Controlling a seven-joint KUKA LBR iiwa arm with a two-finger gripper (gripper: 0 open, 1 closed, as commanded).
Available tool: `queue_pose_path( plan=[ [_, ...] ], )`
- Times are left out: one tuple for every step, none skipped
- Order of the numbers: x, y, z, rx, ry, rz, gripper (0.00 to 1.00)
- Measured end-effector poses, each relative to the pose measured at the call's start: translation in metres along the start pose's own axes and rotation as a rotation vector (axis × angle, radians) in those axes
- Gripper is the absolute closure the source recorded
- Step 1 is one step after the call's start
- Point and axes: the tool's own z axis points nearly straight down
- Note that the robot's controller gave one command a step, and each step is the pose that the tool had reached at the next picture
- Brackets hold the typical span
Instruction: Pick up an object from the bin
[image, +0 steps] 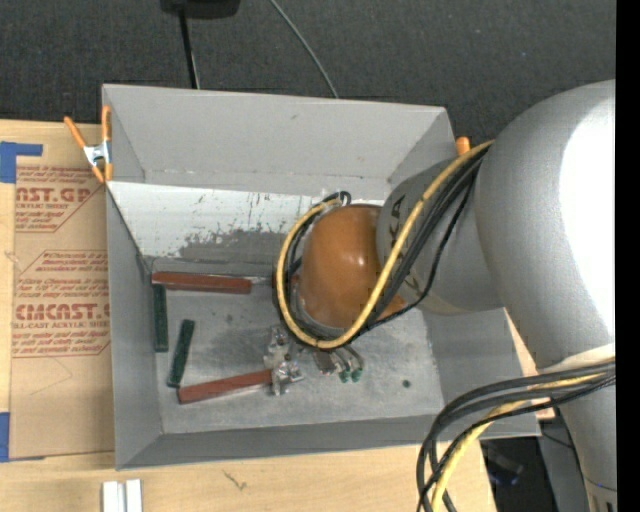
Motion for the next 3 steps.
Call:
queue_pose_path(
  plan=[
    [0.000,0.000,0.000,0.000,0.000,0.000,1.00],
    [-0.021,-0.016,-0.181,0.000,0.002,-0.014,1.00],
    [-0.019,-0.015,-0.178,-0.001,0.010,-0.015,1.00]
  ],
)
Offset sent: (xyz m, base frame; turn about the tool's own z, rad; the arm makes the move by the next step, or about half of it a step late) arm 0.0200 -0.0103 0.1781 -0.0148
